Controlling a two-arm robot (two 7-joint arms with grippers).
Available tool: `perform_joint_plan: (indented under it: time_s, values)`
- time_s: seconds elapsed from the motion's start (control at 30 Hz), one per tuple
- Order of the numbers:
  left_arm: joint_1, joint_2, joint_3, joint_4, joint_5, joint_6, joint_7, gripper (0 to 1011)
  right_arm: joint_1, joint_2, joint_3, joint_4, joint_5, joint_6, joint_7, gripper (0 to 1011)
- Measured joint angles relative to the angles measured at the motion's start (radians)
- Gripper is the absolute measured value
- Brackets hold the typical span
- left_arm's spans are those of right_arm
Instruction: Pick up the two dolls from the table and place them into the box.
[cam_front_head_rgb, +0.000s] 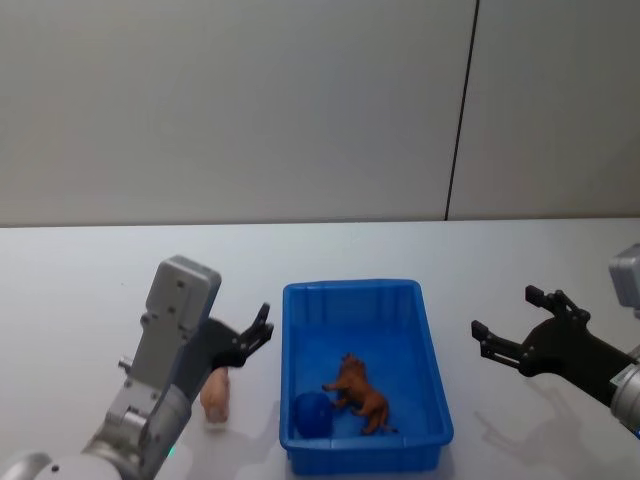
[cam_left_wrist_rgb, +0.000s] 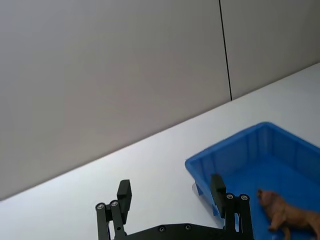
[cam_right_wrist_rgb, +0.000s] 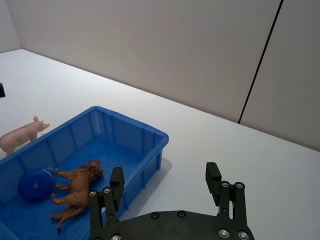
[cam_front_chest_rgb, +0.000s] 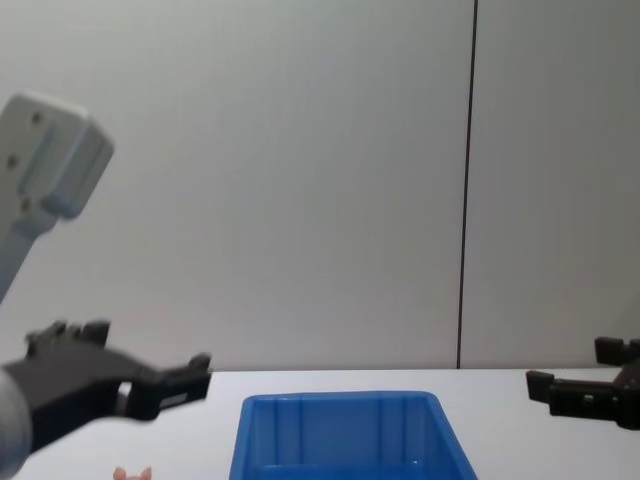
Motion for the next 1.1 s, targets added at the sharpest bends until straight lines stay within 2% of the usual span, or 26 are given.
perform_joint_plan:
  time_s: [0.43, 0.67, 1.1]
  values:
    - [0.052, 0.017, -0.007, 0.031, -0.049, -0.008, 0.015, 1001, -0.001, 0.001, 0.001, 0.000, 0.002, 0.000, -0.001, 1001]
    - [0.053, 0.009, -0.010, 0.079, -0.066, -0.031, -0.024, 1001, -0.001, 0.002, 0.002, 0.000, 0.002, 0.000, -0.001, 1001]
    - [0.025, -0.030, -0.012, 0.201, -0.090, -0.073, -0.106, 1001, -0.001, 0.002, 0.002, 0.000, 0.002, 0.000, -0.001, 1001]
